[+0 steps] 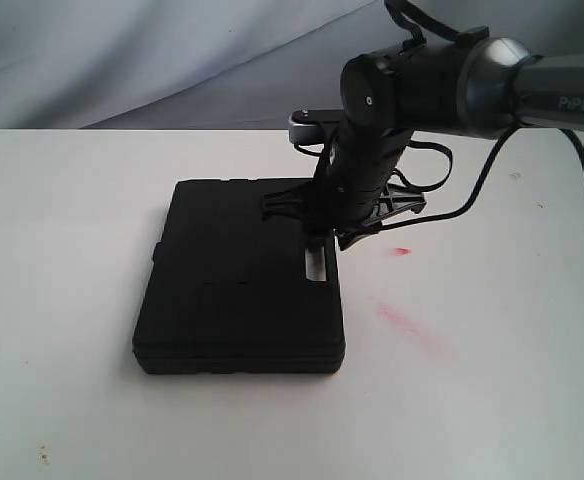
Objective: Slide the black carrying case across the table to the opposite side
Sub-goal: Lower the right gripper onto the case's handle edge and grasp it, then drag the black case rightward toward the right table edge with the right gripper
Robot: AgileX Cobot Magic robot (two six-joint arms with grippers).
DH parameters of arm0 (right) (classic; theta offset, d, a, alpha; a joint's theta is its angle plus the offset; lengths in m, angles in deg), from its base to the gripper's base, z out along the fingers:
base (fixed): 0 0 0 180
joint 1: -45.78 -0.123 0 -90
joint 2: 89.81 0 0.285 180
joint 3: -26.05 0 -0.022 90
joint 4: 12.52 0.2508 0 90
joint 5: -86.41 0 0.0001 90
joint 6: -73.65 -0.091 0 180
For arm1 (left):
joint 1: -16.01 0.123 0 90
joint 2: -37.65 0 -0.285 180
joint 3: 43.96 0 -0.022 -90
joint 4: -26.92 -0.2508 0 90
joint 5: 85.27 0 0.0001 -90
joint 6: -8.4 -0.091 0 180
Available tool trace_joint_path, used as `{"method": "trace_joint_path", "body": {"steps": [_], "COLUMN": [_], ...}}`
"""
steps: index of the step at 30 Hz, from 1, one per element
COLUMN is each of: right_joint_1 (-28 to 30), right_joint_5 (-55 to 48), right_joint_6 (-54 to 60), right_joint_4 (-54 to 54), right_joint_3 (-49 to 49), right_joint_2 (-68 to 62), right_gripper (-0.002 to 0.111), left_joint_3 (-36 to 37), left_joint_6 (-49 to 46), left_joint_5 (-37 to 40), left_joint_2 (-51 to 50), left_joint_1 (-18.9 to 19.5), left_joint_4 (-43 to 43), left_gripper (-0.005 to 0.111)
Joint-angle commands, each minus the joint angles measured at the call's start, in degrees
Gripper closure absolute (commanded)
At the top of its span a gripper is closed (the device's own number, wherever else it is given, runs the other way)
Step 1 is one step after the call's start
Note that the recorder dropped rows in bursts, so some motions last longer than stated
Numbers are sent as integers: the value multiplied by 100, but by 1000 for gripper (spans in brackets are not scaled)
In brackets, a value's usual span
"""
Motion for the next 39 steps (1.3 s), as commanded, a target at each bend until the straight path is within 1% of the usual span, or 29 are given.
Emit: {"method": "trace_joint_path", "body": {"steps": [1, 6, 18, 21, 23, 24, 25, 35, 39], "right_joint_1": [1, 1, 1, 1, 1, 1, 1, 1, 138], "right_joint_5": [144, 238, 370, 385, 423, 422, 422, 266, 790], "right_joint_6": [-80, -89, -220, -220, -220, -220, -220, -220, -339], "right_joint_4": [-160, -160, -191, -221, -234, -234, -234, -607, -790], "right_joint_3": [-46, -46, -46, -46, -46, -46, -46, -3, 620], "right_joint_2": [7, -74, -725, -791, -791, -791, -791, -769, -432], "right_gripper": [72, 72, 73, 83, 94, 104, 108, 108, 108], "left_joint_3": [25, 25, 25, 25, 25, 25, 25, 25, 25], "left_joint_6": [-7, -7, -7, -7, -7, -7, -7, -7, -7], "left_joint_5": [13, 13, 13, 13, 13, 13, 13, 13, 13], "left_joint_2": [24, 24, 24, 24, 24, 24, 24, 24, 24], "left_joint_1": [17, 17, 17, 17, 17, 17, 17, 17, 17], "left_joint_4": [-8, -8, -8, -8, -8, -8, -8, -8, -8], "left_gripper": [107, 107, 107, 107, 107, 107, 107, 107, 107]}}
